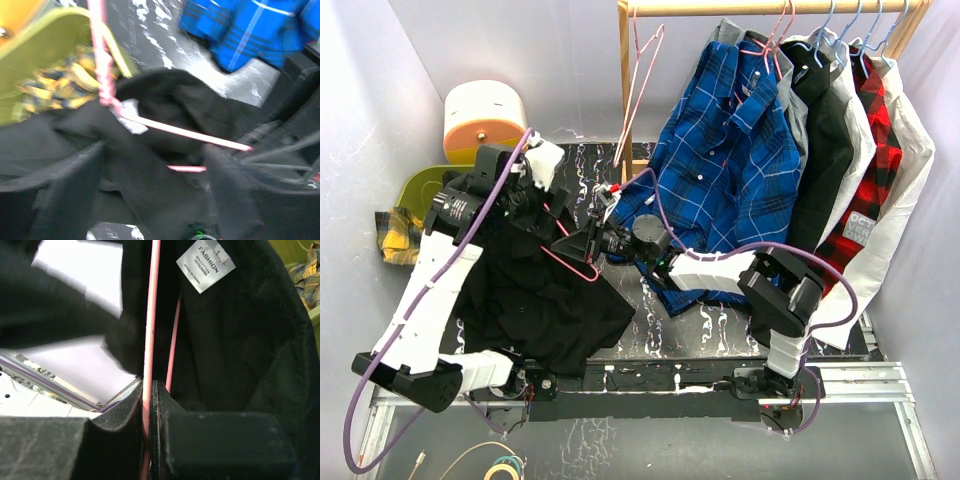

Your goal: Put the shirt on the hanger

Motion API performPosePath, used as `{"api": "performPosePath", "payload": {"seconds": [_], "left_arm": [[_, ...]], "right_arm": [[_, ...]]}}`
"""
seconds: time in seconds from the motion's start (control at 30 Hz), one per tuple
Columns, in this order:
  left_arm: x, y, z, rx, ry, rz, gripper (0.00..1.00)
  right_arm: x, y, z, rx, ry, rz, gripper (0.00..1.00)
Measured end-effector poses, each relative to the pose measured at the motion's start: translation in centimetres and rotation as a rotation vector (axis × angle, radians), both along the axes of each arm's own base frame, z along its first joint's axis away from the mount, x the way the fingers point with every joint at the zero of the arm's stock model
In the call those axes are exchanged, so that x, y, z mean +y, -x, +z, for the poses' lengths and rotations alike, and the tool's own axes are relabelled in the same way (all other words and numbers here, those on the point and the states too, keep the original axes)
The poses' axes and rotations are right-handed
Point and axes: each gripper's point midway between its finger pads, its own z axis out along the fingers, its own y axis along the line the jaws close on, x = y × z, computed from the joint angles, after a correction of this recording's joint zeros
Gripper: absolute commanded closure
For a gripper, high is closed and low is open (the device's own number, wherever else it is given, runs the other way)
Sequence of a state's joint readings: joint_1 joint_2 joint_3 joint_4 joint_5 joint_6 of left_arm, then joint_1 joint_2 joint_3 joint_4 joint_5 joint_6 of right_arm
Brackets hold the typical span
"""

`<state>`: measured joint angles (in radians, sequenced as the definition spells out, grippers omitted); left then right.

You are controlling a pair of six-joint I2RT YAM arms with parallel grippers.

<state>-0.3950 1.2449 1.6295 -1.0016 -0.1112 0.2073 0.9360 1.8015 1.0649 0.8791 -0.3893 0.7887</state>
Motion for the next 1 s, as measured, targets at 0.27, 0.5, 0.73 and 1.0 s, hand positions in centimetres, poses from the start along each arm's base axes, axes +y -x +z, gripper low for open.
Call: {"api": "performPosePath", "payload": {"seconds": [0.27,0.5,0.73,1.0], "left_arm": [[0.9,3.3,-2.8,0.134,0.067,-0.166,0.03],[-1.1,4.5,0.1,0.147,0.228,-0.365,0.03],[0.1,2.3,2.6,0.108,0.234,-0.449,0.03],[6.7,-2.7,-0.5,0.152,0.2,-0.379,0.04]], "right_arm": [[0.9,0.1,-4.3,-0.035,0.008,0.039,0.92],[1.1,-0.2,-7.1,-0.037,0.035,0.064,0.92],[0.5,-0.8,-6.7,-0.066,0.02,0.072,0.92],[-0.1,-1.4,-6.3,-0.085,0.009,0.074,0.92]]}}
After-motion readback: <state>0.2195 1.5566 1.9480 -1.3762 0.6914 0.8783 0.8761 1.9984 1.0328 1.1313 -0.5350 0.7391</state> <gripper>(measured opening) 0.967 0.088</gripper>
